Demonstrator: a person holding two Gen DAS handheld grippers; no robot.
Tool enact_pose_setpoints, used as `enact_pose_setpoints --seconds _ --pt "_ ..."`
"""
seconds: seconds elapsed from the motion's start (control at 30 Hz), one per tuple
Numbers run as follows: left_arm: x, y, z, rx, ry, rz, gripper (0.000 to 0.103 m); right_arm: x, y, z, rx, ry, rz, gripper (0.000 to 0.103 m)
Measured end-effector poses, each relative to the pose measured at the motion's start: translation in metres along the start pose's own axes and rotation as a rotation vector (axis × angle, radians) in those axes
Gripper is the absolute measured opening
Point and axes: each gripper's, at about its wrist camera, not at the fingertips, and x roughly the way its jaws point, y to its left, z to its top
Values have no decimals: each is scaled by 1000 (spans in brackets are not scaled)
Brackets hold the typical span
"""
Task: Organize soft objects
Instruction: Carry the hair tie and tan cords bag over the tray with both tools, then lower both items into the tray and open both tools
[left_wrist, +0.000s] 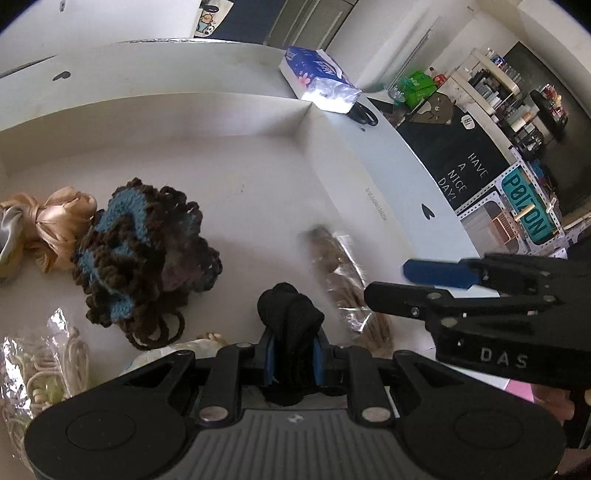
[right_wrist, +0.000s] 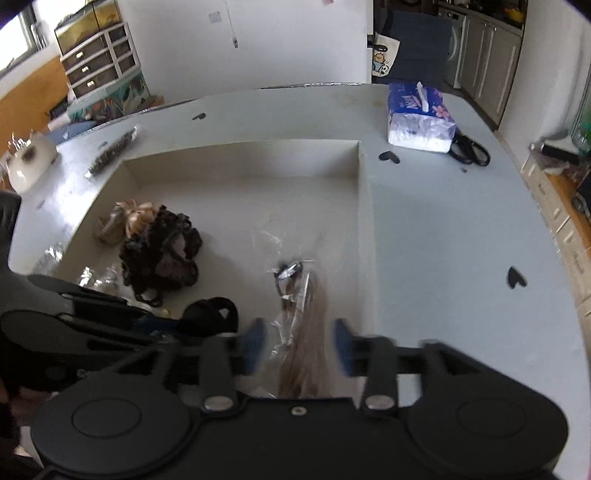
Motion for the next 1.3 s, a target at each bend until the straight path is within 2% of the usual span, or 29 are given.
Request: enact_pose_setpoints --seconds 0.13,0.2,0.27,0.4,0.47,0.53,0.77,0.93,1.07,1.23,1.3 --pt "3 -2 3 15 8 -7 21 -9 -7 3 20 -21 22 43" --pt "5 -3 4 20 10 -11 21 -12 -12 4 48 -29 38 25" --pt "6 -3 5 22 13 -15 21 -8 -14 5 67 -21 54 18" --pt "8 -2 6 23 17 -18 21 7 -10 2 66 14 72 15" --pt "8 -2 6 20 18 -20 21 18 -10 -2 76 50 77 15" --pt "8 -2 5 19 19 -20 21 26 -8 -8 63 68 40 15" --pt "10 -3 6 22 23 -31 21 22 -9 -15 66 81 -29 14" --pt "12 -8 5 34 22 -33 23 13 -9 -16 83 68 -29 16" --pt "7 -11 5 48 4 -20 31 0 -12 -14 102 43 -24 19" --pt "-1 -13 6 50 -26 -11 48 -16 -13 -14 121 3 -17 22" --pt "-7 -14 5 57 -42 -8 53 -23 -13 -13 127 -16 -12 27"
